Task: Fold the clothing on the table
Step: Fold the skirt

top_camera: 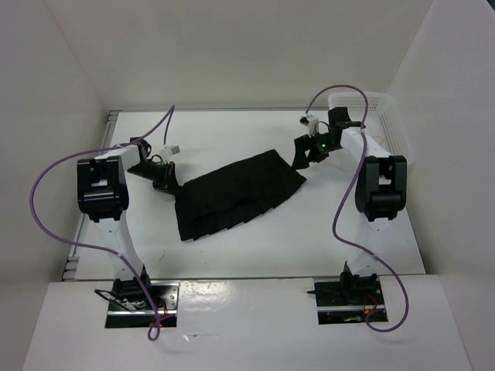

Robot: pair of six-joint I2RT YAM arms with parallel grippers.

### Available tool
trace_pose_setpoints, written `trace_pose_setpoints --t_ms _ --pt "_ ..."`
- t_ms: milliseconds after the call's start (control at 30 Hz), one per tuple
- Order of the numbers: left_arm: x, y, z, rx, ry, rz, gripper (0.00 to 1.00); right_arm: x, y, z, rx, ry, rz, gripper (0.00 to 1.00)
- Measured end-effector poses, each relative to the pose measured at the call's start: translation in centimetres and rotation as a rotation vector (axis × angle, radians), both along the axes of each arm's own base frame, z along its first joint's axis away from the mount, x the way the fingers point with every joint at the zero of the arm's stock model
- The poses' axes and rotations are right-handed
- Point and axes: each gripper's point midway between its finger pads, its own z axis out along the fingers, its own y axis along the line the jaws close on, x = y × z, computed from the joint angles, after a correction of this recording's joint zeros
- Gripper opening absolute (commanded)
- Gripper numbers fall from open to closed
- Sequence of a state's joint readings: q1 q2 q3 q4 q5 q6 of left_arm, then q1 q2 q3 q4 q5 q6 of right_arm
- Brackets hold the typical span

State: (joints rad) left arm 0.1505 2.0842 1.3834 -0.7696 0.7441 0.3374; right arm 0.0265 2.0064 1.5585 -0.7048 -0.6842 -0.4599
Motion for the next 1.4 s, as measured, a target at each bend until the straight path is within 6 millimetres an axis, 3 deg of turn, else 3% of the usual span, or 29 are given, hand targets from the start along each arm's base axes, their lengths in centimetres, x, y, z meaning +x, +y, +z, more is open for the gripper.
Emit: trace_pose_setpoints --t_ms 167,333,567,800,967,1033,1267,1400 --pt "0.0 0.2 0.1 0.02 -0.007 0.003 0.0 1.1 0.0 -1.8 -0.019 0.016 -0.002 0.99" --pt "0.3 0.7 0.4 0.052 -0.028 0.011 0.0 0.5 0.6 -4.7 -0.024 0.085 0.012 0.99" --pt "0.7 1.1 0.6 0.08 -0.045 0.03 0.0 0.2 3.1 -4.8 0.006 0.089 0.073 0.99" --pt "0.7 1.2 0.5 0.09 -0.043 0.046 0.0 -1.8 7.0 -4.7 0.061 0.115 0.169 0.99" --pt "0.5 1.1 0.3 0.091 -0.039 0.048 0.0 -3.8 9.6 -4.7 0.111 0.145 0.239 0.88" --pt "0.4 1.1 0.3 0.091 -0.039 0.048 0.0 -4.3 10.0 -4.8 0.126 0.158 0.25 0.75" --pt "0.4 1.2 0.3 0.092 -0.039 0.048 0.0 -5.3 9.7 -5.5 0.128 0.197 0.244 0.53" --pt "0.4 1.2 0.3 0.093 -0.039 0.048 0.0 -5.7 9.6 -5.9 0.126 0.214 0.239 0.47"
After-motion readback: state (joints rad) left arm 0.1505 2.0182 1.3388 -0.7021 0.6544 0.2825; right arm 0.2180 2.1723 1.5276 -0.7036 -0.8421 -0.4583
